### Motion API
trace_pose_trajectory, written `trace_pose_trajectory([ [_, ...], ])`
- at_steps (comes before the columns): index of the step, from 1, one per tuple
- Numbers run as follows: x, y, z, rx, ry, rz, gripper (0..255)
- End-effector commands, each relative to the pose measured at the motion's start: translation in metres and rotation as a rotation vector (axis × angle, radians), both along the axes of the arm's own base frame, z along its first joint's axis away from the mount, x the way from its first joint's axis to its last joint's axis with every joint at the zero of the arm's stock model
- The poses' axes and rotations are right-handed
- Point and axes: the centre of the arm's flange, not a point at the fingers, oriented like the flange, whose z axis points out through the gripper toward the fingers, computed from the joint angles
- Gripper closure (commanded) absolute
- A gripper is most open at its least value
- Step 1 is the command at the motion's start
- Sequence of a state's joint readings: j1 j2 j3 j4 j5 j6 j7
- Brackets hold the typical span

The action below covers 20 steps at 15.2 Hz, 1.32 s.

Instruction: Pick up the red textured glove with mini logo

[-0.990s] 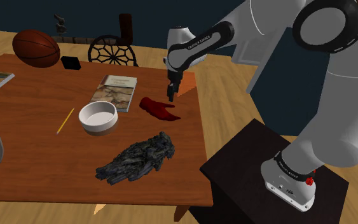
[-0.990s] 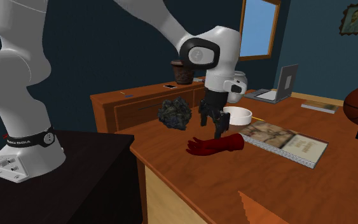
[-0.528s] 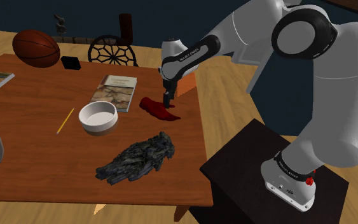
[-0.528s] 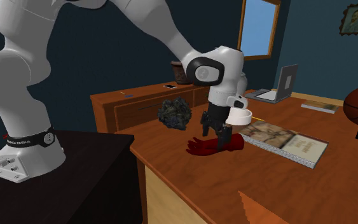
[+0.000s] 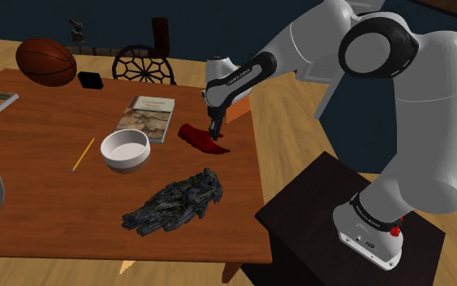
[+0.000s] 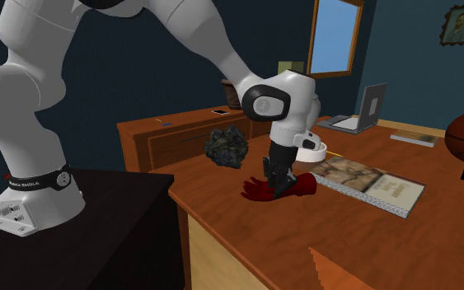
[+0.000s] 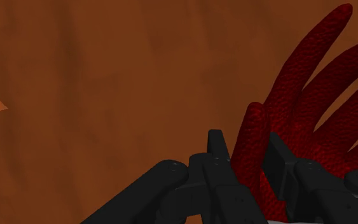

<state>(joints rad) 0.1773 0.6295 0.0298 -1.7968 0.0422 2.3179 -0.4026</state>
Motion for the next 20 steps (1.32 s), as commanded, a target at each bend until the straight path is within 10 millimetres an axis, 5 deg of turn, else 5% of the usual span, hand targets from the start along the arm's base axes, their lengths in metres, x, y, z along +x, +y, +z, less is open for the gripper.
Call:
trace_pose_trajectory([
  [1, 0.0, 0.0, 0.0, 0.0, 0.0, 0.0, 255],
  [7, 0.0, 0.0, 0.0, 0.0, 0.0, 0.0, 255],
  [20, 0.0, 0.0, 0.068, 0.0, 0.0, 0.0, 255],
])
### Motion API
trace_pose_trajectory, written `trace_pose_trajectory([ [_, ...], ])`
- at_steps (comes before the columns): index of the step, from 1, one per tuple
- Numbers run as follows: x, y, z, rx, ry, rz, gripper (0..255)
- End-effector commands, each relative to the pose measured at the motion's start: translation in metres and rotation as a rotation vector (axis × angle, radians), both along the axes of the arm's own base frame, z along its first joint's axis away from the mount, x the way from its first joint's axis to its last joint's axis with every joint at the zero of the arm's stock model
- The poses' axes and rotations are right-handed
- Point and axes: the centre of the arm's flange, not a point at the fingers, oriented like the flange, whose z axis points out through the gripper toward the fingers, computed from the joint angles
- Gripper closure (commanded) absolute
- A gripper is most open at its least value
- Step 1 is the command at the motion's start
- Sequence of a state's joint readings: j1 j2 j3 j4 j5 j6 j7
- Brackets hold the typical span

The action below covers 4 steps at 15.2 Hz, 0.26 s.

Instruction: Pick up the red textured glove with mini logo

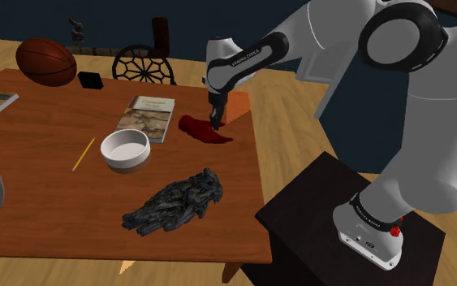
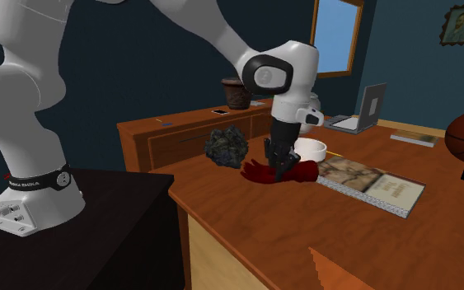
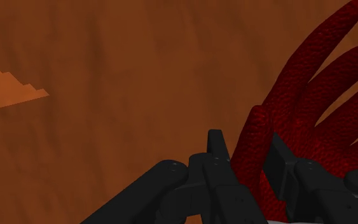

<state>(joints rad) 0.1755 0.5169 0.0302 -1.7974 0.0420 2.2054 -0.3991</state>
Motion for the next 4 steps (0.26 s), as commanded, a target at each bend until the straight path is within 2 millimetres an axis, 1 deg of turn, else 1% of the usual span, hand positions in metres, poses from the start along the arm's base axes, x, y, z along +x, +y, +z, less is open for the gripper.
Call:
trace_pose_trajectory([
  [1, 0.0001, 0.0008, 0.01, 0.0, -0.001, 0.0, 255],
  [2, 0.0002, 0.0009, 0.0152, 0.0, -0.001, 0.0, 255],
  [4, 0.0002, 0.0009, 0.016, 0.0, -0.001, 0.0, 255],
])
